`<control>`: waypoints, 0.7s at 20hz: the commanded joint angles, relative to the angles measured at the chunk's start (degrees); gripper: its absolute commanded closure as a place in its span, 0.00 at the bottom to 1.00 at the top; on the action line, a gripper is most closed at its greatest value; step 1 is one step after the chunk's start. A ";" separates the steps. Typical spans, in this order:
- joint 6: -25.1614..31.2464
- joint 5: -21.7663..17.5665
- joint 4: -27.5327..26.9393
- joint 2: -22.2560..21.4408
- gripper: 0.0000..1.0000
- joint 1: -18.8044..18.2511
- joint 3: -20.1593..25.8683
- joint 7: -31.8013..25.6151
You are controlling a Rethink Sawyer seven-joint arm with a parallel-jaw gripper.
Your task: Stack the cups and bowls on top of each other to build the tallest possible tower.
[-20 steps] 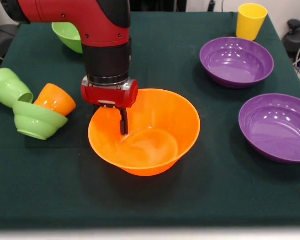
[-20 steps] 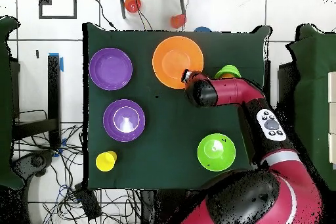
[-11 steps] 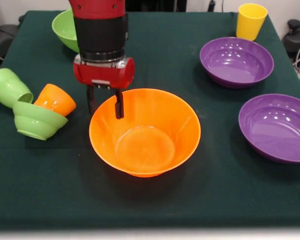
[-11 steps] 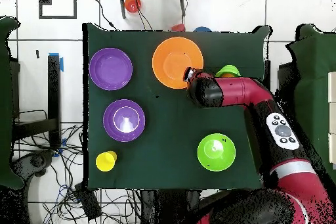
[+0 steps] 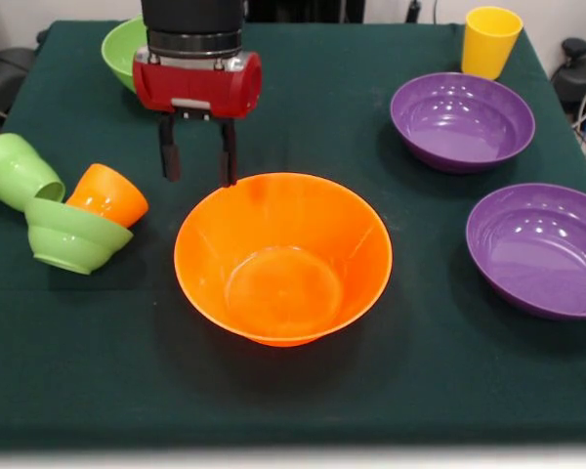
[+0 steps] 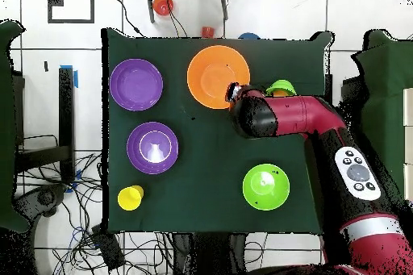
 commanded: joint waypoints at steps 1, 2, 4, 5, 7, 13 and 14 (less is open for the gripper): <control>3.11 -0.72 7.16 -1.78 0.00 0.53 1.18 -4.72; 3.21 -0.98 7.48 -1.88 0.00 0.46 1.04 -4.99; 2.13 -1.79 8.91 -2.07 0.00 0.31 0.33 -4.50; 1.09 -2.53 9.70 -2.01 0.00 0.13 -0.06 -4.33; -1.01 -4.05 11.17 -1.98 0.00 0.01 -0.90 -3.82; -6.03 -9.57 12.18 -0.35 0.00 0.92 -3.78 -3.90; -6.44 -10.00 12.26 0.02 0.00 0.86 -3.92 -3.80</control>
